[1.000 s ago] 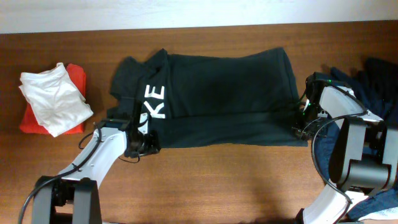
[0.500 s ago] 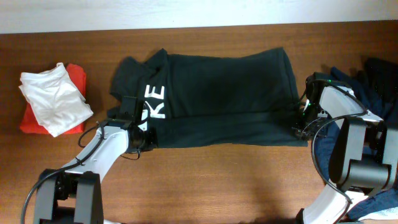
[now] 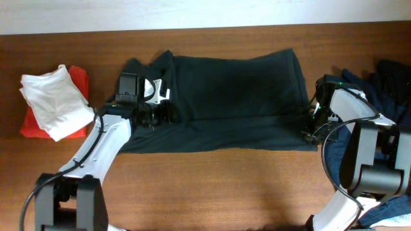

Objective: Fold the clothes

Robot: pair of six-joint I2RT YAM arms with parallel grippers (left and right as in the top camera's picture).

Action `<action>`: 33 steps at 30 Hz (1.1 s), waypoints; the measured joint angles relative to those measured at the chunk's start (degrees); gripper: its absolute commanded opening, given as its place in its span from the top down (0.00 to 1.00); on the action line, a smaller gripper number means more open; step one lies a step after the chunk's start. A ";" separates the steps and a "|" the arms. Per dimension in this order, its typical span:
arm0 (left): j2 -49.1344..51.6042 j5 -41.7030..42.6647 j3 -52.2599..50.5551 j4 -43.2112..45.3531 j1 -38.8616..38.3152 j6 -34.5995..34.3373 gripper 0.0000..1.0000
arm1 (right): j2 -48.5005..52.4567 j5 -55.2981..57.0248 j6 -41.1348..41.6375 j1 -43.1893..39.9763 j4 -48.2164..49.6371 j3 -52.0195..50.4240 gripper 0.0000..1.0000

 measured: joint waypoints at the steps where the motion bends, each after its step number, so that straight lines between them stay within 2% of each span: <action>1: 0.57 0.04 0.00 -0.92 0.00 0.13 0.34 | 0.00 0.00 0.00 0.00 0.00 0.00 0.79; 5: 0.46 -2.69 0.13 -6.58 2.16 1.75 0.35 | 0.00 0.00 -0.02 0.00 0.00 0.00 0.79; 9: -2.14 -13.57 0.24 -15.74 13.31 2.97 0.35 | 0.00 -1.18 -0.02 -0.02 0.20 0.00 0.79; 12: -2.36 -16.55 -2.69 -11.93 17.18 3.02 0.35 | 0.00 -3.23 -0.04 0.00 -0.44 0.00 0.79; 16: -2.47 -17.77 -12.52 -1.70 17.40 3.02 0.35 | 0.00 -4.31 -0.02 0.00 -2.93 -0.02 0.79; 19: -3.10 -18.40 -16.26 4.07 17.44 3.04 0.35 | 0.00 -4.35 -0.04 0.00 -4.85 0.00 0.79; 22: -3.65 -17.99 -16.39 0.68 19.56 3.21 0.35 | 0.00 -4.37 -0.04 0.00 -6.43 0.00 0.79; 23: -4.07 -18.05 -16.39 -1.49 21.27 3.21 0.33 | 0.00 -4.37 0.00 0.00 -7.58 0.00 0.78; 24: -4.31 -18.05 -16.39 -3.50 23.37 3.19 0.33 | 0.00 -4.37 -0.02 0.00 -8.44 0.00 0.73; 26: -4.61 -17.09 -16.39 -5.40 27.87 3.17 0.33 | 0.00 -4.61 -0.04 0.00 -9.42 0.00 0.73; 30: -4.72 -16.81 -16.33 -6.93 29.05 3.19 0.33 | 0.00 -7.21 -0.50 0.00 -12.61 0.00 0.71; 32: -4.72 -16.81 -16.33 -6.93 29.07 3.21 0.33 | -0.96 -9.29 -0.98 0.00 -11.30 0.22 0.63; 33: -4.72 -16.81 -16.33 -6.93 29.07 3.21 0.33 | -2.36 -10.01 -1.36 0.00 -10.05 0.90 0.62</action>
